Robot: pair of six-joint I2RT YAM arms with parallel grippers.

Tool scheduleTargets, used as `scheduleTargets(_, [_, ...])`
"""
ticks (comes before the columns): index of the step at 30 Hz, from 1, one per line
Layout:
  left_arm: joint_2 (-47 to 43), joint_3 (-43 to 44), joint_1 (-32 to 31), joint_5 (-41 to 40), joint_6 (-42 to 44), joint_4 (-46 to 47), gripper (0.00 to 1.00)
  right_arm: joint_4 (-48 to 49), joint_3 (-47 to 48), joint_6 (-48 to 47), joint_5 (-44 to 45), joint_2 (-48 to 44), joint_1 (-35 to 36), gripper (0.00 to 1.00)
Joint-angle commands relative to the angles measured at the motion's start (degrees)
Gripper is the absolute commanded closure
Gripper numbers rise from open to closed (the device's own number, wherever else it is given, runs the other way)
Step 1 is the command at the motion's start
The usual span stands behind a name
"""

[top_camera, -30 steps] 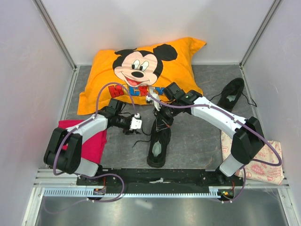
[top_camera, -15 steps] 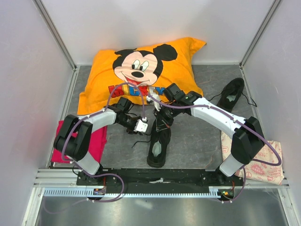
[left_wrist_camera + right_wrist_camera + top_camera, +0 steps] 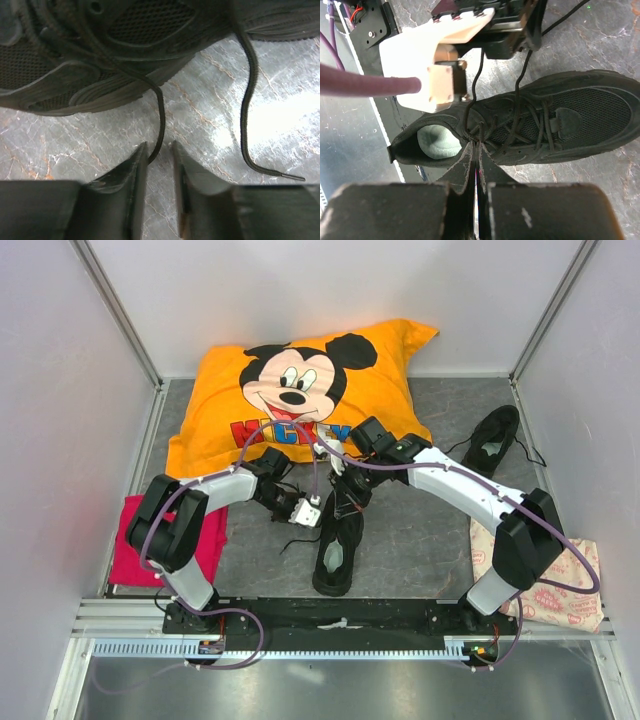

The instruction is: Tie the shoes

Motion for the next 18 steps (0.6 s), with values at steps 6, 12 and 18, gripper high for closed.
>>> scheduleTargets(6, [-0.6,1.3,0.4,-5.2,4.5,-5.8,0.98,1.6,-0.8,0.1,0.4,-3.2,-0.5,1.00])
scheduleTargets(12, [-12.7,1.8,3.6,0.7,-3.2,-8.6,0.98,1.9,-0.8,-0.8,1.5,-3.5,-0.4,1.00])
scheduleTargets(18, [-23.6,-0.9,5.3,2.6,-3.7,-16.5,0.98,2.2,0.0,-0.9,1.7,-3.5,-0.4,1.00])
